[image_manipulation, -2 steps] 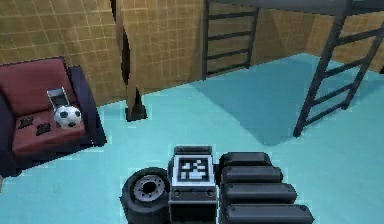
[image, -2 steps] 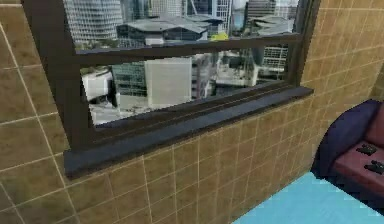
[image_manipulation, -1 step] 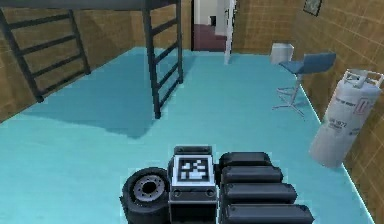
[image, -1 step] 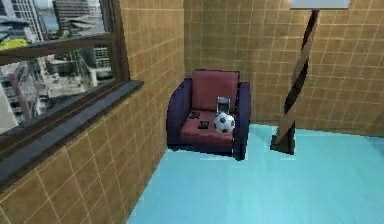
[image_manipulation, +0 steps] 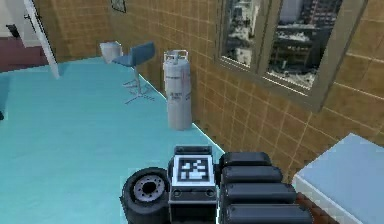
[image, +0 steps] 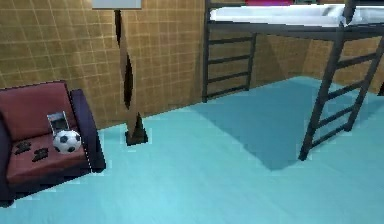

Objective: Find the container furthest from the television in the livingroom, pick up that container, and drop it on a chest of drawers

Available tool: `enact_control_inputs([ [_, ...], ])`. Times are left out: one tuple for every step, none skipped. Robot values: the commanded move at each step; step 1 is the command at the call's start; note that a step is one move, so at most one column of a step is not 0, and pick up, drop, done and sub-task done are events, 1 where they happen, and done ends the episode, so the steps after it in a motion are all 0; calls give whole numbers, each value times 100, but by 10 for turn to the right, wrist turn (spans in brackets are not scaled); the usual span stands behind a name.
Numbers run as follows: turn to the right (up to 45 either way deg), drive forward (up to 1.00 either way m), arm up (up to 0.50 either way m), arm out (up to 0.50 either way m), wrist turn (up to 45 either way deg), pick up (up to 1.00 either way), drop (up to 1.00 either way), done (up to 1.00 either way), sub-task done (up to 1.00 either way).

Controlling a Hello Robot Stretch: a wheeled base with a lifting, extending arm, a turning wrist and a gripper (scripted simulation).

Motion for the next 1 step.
enact_control_inputs([
  [360,0,0,0,0,0,0,0,0],
])
